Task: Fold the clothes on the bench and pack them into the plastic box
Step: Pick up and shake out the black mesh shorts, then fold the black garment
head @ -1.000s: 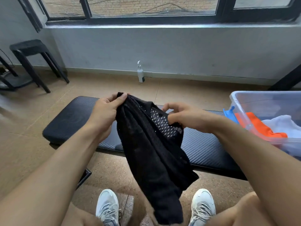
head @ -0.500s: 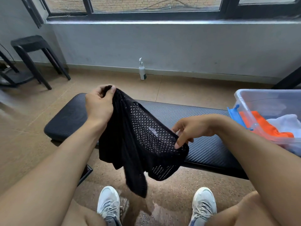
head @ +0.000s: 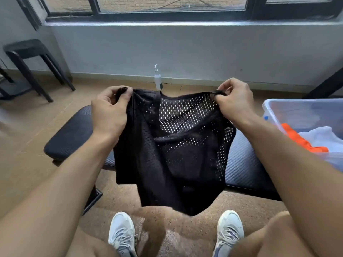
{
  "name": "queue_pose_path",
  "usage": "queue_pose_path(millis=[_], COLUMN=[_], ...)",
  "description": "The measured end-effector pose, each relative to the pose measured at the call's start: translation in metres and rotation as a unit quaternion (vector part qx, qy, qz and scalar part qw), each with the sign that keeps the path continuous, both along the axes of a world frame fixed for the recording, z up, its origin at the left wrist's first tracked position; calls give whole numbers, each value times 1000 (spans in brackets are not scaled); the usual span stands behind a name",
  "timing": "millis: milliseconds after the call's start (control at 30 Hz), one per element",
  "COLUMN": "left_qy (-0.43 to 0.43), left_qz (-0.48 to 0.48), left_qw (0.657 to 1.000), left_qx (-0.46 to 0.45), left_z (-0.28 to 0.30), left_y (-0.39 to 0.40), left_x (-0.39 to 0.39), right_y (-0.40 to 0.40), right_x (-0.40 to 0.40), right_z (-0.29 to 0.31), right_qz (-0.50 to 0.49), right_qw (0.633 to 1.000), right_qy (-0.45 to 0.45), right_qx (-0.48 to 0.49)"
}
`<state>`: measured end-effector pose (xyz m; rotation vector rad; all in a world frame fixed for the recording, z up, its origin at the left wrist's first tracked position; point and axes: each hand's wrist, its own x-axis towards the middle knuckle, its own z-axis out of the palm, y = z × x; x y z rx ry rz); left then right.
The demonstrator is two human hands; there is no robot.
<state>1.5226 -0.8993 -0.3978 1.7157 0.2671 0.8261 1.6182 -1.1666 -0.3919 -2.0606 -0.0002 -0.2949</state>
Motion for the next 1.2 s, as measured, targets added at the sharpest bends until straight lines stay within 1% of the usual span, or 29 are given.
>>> queue_pose_path(millis=[33, 67, 100, 133, 167, 233, 267, 300, 367, 433, 467, 533, 667, 767, 867, 967, 1000, 1067, 1133, 1200], left_qy=[10, 26, 43, 58, 72, 91, 97, 100, 102, 101, 98, 88, 72, 63, 66, 78, 83, 95, 106, 120], left_qz=[-15, -29, -39, -45, -46, -38, -34, -30, -20, -10, -6, -6, -28, -35, -29, -17, -13, -4, 4, 7], left_qw=[1000, 999, 998, 997, 996, 994, 994, 994, 994, 994, 995, 995, 996, 997, 996, 996, 996, 994, 994, 992], left_qx=[9, 21, 30, 37, 37, 34, 34, 32, 25, 30, 35, 43, 39, 42, 47, 39, 39, 45, 38, 27], left_z=[0, -1, -3, -5, -8, -12, -12, -13, -13, -11, -10, -7, -6, -5, -6, -11, -13, -17, -21, -23], left_y=[-4, -7, -9, -10, -11, -10, -11, -10, -10, -11, -12, -16, -23, -25, -21, -10, -7, -1, 3, 4], left_x=[1, 2, 3, 3, 4, 7, 7, 8, 9, 8, 8, 6, 2, 0, 1, 4, 4, 5, 7, 9], right_y=[3, 6, 10, 13, 16, 22, 26, 32, 47, 62, 70, 82, 91, 87, 81, 73, 69, 60, 52, 47], right_x=[1, 2, 0, -1, -4, -17, -28, -40, -67, -90, -97, -104, -104, -102, -94, -83, -80, -74, -66, -59], right_z=[-2, -6, -11, -17, -21, -18, -13, -9, -4, -8, -14, -26, -36, -34, -35, -34, -32, -33, -34, -34], right_qz=[5, 14, 32, 53, 68, 95, 127, 169, 273, 341, 343, 312, 241, 235, 250, 276, 291, 329, 351, 340], right_qw=[998, 995, 993, 993, 993, 983, 976, 970, 943, 905, 900, 910, 939, 943, 944, 944, 936, 902, 866, 851], right_qy=[24, 52, 78, 96, 96, 50, 32, 35, 107, 170, 171, 134, 114, 95, 119, 167, 199, 275, 338, 371], right_qx=[54, 85, 84, 45, -20, -146, -173, -173, -154, -187, -210, -239, -216, -216, -177, -74, -25, 56, 107, 151])
